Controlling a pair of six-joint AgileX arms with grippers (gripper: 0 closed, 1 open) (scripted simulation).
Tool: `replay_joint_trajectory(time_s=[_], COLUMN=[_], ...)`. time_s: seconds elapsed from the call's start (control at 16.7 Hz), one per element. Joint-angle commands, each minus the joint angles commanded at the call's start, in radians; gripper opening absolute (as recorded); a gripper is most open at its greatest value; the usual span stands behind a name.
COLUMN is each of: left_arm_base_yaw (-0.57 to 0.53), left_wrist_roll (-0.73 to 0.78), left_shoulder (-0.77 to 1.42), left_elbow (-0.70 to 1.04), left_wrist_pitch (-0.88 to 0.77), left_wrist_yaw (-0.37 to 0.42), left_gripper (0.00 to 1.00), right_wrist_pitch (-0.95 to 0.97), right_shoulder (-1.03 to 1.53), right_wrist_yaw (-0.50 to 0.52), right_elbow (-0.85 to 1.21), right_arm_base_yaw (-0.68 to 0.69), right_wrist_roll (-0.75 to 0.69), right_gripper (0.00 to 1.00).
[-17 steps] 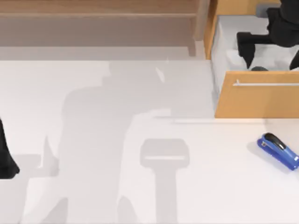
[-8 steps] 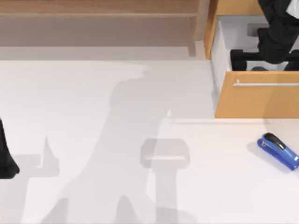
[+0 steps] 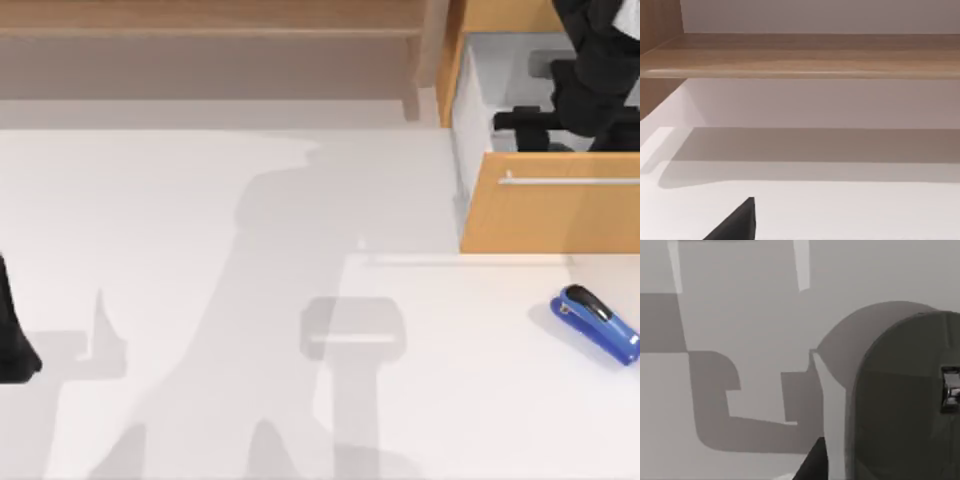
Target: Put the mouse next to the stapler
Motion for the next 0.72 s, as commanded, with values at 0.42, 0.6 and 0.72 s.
replay_joint_trajectory(time_s=[0.42, 0.6, 0.72], left_arm_base_yaw=[0.000, 0.000, 0.000], left_wrist_roll=[0.000, 0.000, 0.000], left_shoulder=[0.000, 0.000, 0.000], left_elbow=[0.000, 0.000, 0.000], left_wrist_pitch=[0.000, 0.000, 0.000], left_wrist_yaw=[0.000, 0.000, 0.000], left_gripper=[1.00, 1.00, 1.00], right_wrist_pitch=[0.000, 0.000, 0.000], right_shoulder=[0.000, 0.000, 0.000], right_wrist_yaw=[0.000, 0.000, 0.000], right_elbow=[0.000, 0.000, 0.000], right_arm_base_yaw=[0.000, 0.000, 0.000], right_wrist_roll=[0.000, 0.000, 0.000], right_gripper=[0.00, 0.00, 0.00])
